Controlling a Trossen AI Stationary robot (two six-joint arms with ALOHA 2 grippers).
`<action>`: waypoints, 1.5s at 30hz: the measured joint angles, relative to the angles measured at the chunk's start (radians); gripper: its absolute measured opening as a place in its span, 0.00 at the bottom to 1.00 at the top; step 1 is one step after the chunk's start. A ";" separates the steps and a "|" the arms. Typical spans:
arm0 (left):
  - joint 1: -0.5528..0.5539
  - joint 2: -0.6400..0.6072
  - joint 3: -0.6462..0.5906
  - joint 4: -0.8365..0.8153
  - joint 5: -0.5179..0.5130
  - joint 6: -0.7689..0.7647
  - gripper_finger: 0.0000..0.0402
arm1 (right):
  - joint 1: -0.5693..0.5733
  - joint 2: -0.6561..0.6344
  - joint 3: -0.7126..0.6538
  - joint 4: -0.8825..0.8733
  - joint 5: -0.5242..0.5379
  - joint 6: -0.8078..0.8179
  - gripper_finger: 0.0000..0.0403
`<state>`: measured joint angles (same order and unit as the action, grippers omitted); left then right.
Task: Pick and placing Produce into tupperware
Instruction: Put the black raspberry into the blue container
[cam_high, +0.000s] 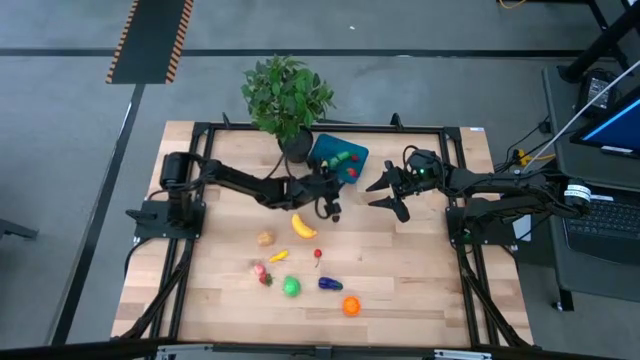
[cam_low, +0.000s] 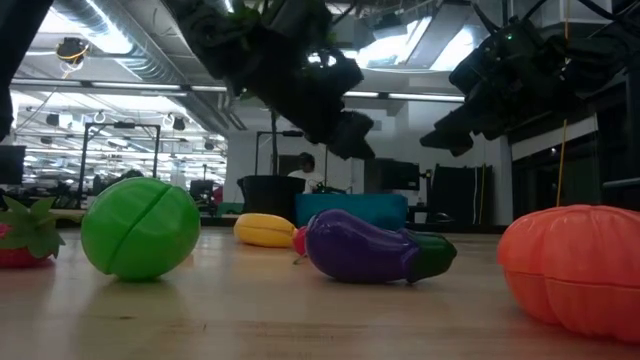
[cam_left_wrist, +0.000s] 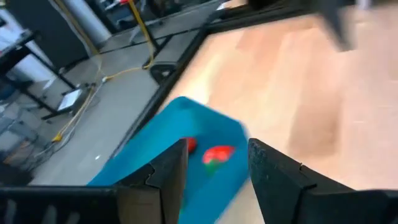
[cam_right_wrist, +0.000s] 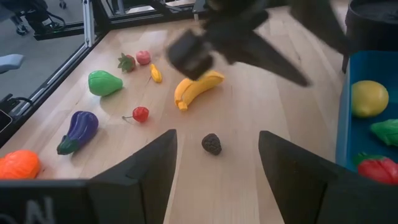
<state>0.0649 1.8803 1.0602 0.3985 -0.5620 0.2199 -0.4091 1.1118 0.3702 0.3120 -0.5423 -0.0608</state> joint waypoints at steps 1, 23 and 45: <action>-0.015 -0.004 0.000 -0.002 0.001 0.000 0.40 | 0.000 0.000 0.000 -0.001 0.000 0.000 0.57; -0.205 -0.224 -0.263 0.092 0.213 -0.114 0.39 | 0.001 0.000 0.000 -0.001 0.000 0.005 0.57; -0.343 -0.724 -0.724 0.275 0.498 -0.193 0.39 | 0.015 0.000 0.000 0.014 0.000 0.007 0.57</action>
<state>-0.2781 1.1559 0.3363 0.6737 -0.0636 0.0269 -0.3939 1.1122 0.3702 0.3256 -0.5427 -0.0540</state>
